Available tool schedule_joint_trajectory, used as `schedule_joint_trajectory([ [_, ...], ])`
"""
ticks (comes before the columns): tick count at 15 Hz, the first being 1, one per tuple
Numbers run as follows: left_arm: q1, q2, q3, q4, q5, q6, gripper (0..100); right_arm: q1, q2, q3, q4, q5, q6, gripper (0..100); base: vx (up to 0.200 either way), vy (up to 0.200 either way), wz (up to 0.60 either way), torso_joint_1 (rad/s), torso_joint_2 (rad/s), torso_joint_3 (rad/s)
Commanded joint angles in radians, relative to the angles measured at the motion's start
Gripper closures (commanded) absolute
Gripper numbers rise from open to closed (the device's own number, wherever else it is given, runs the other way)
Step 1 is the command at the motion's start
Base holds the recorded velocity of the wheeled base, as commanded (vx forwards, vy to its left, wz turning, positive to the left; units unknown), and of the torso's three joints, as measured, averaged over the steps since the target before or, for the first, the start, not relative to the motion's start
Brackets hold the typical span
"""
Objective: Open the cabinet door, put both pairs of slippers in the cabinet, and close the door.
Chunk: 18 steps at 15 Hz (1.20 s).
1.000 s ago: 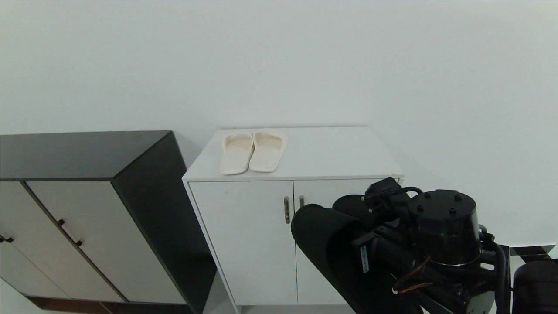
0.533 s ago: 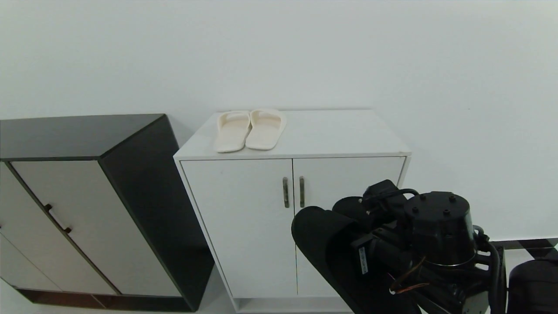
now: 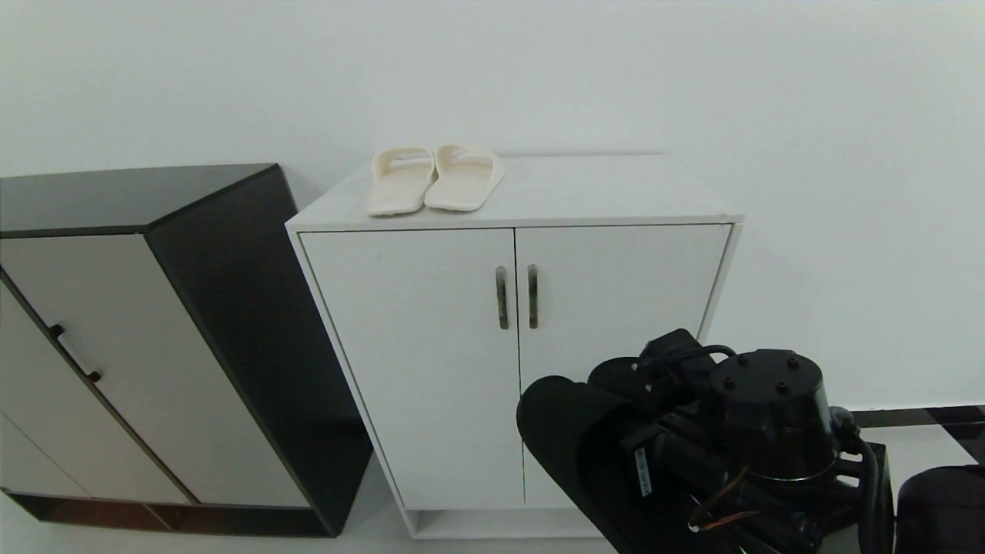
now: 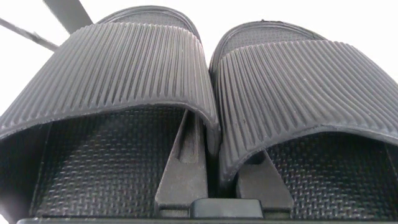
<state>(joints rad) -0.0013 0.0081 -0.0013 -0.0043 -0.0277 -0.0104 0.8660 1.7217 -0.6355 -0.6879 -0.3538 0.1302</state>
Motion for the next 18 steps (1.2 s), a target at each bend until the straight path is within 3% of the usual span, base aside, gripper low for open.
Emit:
schedule_joint_trajectory([
  [1,-0.002,0.007,0.000,0.000,0.000,0.000,0,0.004,0.004,0.007,-0.002,0.001,0.000,100,0.000,0.000,0.00,-0.159,0.47,0.310],
  [4,0.001,0.009,-0.009,-0.002,0.012,0.007,0,0.007,0.001,0.002,-0.002,0.027,-0.001,100,0.000,0.000,0.00,-0.144,0.47,0.325],
  [5,0.003,0.082,-0.083,-0.006,0.018,-0.005,0,0.011,0.001,0.007,-0.002,0.026,0.000,100,0.000,0.000,0.00,-0.129,0.46,0.320],
  [6,0.003,0.155,-0.157,-0.010,0.020,-0.037,0,0.011,-0.004,0.008,-0.002,0.026,0.000,100,0.000,0.000,0.00,-0.119,0.46,0.344],
  [7,-0.006,0.308,-0.290,-0.011,-0.009,-0.077,0,0.011,-0.014,0.007,-0.002,0.026,-0.001,100,0.000,0.000,0.00,-0.115,0.47,0.349],
  [8,-0.019,0.432,-0.319,-0.023,-0.064,-0.066,0,0.013,-0.019,0.007,-0.002,0.026,-0.014,100,0.000,0.000,0.00,-0.100,0.43,0.354],
  [10,-0.040,0.667,-0.315,-0.200,-0.138,-0.066,0,0.019,-0.025,0.016,-0.024,0.021,-0.026,100,0.000,0.000,0.00,-0.078,0.44,0.368],
  [12,-0.085,0.856,-0.327,-0.399,-0.159,-0.052,0,0.019,-0.028,0.027,-0.041,0.019,-0.040,100,0.000,0.000,0.00,-0.037,0.45,0.386],
  [13,-0.134,0.934,-0.353,-0.451,-0.150,-0.013,0,0.019,-0.030,0.028,-0.042,0.018,-0.046,100,0.000,0.000,0.00,-0.022,0.32,0.281],
  [15,-0.217,1.050,-0.422,-0.480,-0.129,0.029,0,0.021,-0.040,0.028,-0.042,0.021,-0.047,100,0.000,0.000,0.00,-0.010,0.15,0.137],
  [18,-0.321,1.201,-0.543,-0.494,-0.129,0.030,0,0.027,-0.045,0.028,-0.042,0.022,-0.046,100,0.000,0.000,0.00,-0.001,0.03,0.012],
])
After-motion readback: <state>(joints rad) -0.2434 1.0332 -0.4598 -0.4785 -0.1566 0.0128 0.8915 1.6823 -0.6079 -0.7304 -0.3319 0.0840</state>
